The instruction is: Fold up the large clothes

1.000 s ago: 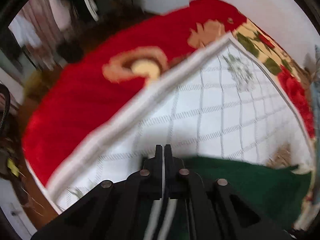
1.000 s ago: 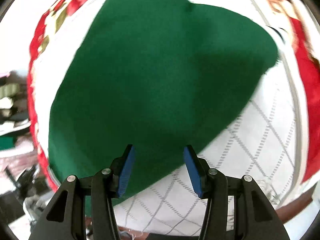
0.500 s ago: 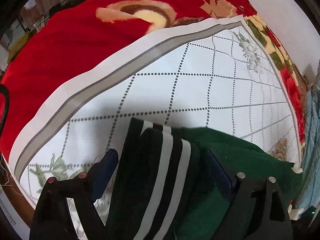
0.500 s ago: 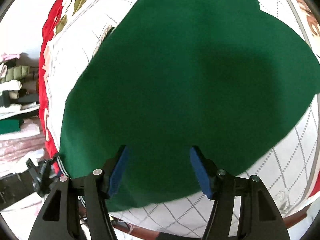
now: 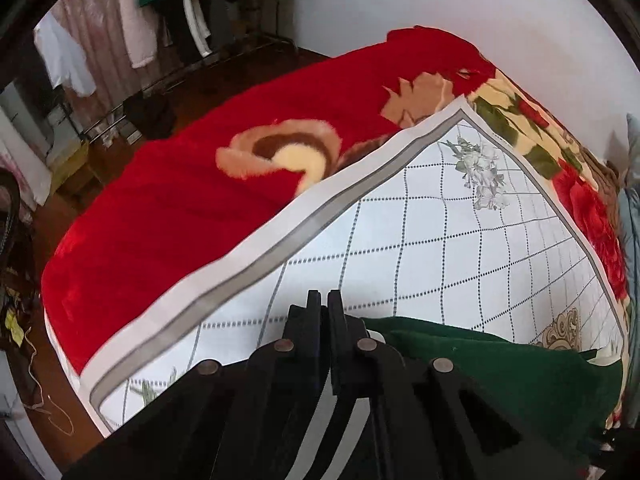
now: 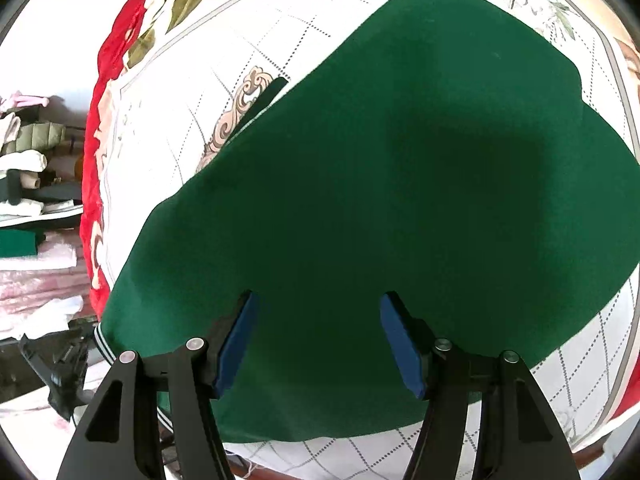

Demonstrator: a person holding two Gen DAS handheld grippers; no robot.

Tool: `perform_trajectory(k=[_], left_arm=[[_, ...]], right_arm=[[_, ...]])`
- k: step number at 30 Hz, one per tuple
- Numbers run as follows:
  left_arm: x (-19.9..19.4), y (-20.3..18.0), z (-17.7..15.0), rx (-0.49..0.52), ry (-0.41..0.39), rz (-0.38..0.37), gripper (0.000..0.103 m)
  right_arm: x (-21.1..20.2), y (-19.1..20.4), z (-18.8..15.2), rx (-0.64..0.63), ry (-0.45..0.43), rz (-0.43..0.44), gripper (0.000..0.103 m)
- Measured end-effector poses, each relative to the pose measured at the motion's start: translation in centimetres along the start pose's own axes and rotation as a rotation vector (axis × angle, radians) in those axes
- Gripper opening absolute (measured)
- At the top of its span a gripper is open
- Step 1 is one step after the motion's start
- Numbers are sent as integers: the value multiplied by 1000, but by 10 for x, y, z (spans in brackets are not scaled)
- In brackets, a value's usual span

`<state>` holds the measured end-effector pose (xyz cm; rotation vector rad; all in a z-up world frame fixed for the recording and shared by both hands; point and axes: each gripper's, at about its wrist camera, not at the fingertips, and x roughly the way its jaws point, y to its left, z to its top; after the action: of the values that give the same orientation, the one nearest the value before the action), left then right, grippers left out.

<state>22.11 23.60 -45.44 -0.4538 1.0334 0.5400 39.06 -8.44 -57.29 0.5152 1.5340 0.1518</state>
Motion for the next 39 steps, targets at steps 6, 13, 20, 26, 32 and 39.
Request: perform_trajectory(k=[6, 13, 20, 26, 32, 39], left_arm=[[76, -4, 5, 21, 99, 51, 1], [92, -3, 17, 42, 131, 89, 0], [31, -14, 22, 52, 61, 75, 7], [-6, -41, 11, 59, 13, 6, 103], [-4, -98, -25, 117, 81, -43, 103], [3, -210, -84, 319, 148, -123, 103]], right_arm=[[7, 14, 11, -9, -5, 4, 66], [24, 62, 37, -151, -43, 3, 66], [70, 86, 70, -260, -75, -191, 61], [25, 59, 80, -132, -13, -25, 61], [-59, -40, 58, 65, -108, -28, 61], [-74, -114, 69, 159, -126, 13, 57]])
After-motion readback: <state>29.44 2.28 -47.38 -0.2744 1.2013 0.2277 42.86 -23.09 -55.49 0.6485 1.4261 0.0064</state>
